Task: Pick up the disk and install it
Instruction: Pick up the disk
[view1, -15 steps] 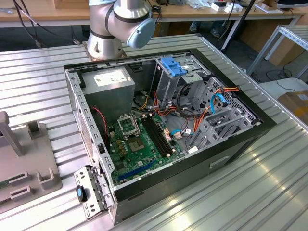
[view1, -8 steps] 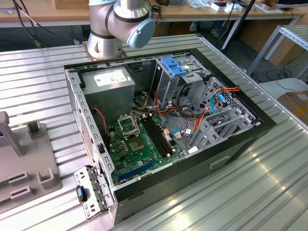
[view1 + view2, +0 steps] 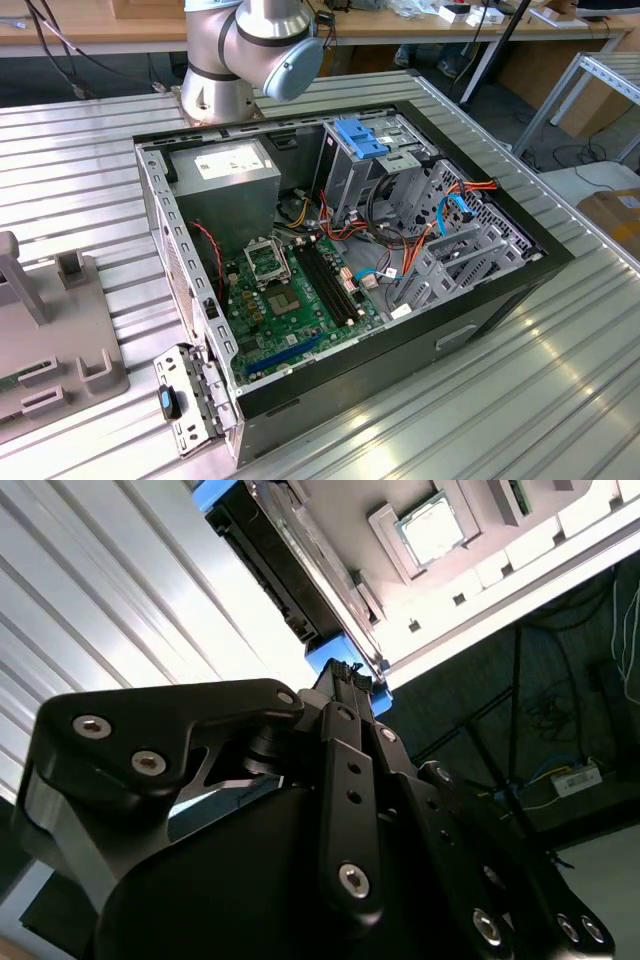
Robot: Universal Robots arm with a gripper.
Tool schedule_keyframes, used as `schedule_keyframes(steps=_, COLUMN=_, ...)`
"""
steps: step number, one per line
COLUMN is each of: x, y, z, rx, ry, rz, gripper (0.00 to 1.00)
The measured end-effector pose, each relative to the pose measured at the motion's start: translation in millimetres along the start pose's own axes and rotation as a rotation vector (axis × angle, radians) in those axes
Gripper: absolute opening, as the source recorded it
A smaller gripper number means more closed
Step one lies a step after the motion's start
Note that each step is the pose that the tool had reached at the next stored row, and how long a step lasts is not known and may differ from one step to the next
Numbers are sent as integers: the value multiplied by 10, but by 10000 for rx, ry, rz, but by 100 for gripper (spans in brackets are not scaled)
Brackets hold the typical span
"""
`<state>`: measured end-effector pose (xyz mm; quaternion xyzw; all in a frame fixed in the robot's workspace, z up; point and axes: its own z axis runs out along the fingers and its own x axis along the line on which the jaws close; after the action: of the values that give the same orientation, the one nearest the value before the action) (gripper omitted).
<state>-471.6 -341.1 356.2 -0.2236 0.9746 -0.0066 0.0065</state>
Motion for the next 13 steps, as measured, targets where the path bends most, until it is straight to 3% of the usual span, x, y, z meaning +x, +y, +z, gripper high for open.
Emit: schedule_keyframes(steps=13, x=0, y=0, z=0, rx=-1, ry=-2, rz=-141, gripper=11)
